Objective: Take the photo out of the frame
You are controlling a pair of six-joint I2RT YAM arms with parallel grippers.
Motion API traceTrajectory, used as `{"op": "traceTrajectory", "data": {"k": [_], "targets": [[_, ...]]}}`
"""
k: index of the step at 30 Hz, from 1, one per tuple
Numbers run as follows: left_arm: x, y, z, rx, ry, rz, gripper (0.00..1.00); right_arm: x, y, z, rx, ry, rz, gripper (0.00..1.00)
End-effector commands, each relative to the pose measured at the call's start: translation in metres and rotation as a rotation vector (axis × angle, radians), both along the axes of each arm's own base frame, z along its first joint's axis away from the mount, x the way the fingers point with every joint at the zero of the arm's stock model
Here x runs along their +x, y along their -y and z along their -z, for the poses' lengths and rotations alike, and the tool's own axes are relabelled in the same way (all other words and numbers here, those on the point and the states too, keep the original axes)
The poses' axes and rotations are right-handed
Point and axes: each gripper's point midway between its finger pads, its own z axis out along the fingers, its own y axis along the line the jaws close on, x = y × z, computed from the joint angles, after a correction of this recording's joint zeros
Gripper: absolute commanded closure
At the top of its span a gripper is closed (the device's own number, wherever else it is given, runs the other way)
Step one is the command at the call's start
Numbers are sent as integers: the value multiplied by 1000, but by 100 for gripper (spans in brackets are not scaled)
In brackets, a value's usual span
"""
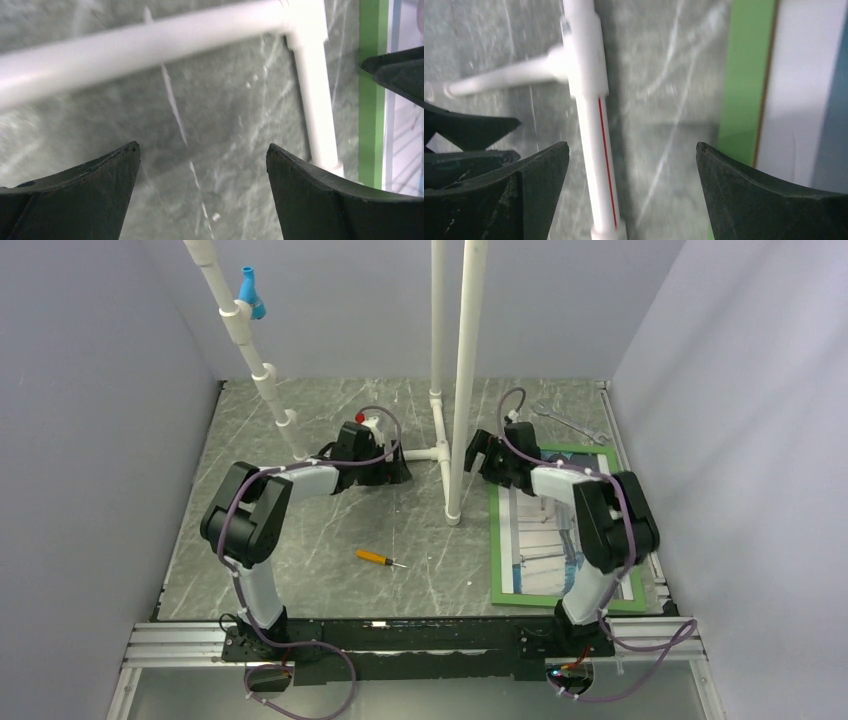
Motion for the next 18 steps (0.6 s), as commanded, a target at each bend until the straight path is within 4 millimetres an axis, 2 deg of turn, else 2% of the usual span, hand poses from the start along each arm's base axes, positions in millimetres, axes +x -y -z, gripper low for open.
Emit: {"op": "traceTrajectory", "data": {"k": [1,3,6,11,14,17,18], "targets": [[-36,27,-23,-20,17,122,1,-81,55,19,-230,-229,111,0],[-52,36,-27,-20,23,156,1,-113,69,19,-277,-271,141,0],[-72,45,-31,-47,27,189,1,-150,77,14,-322,-271,149,0],[-97,57,-48,-131,46,224,1,-197,80,7,-327,-252,140,0],[-108,56,-61,-153,74,232,0,-210,54,-7,-206,-136,63,0],[-117,51,-65,-169,89,228,1,-210,25,-29,-91,21,15,0],[-119,48,-67,-167,91,222,1,-211,23,-32,-76,52,19,0]]}}
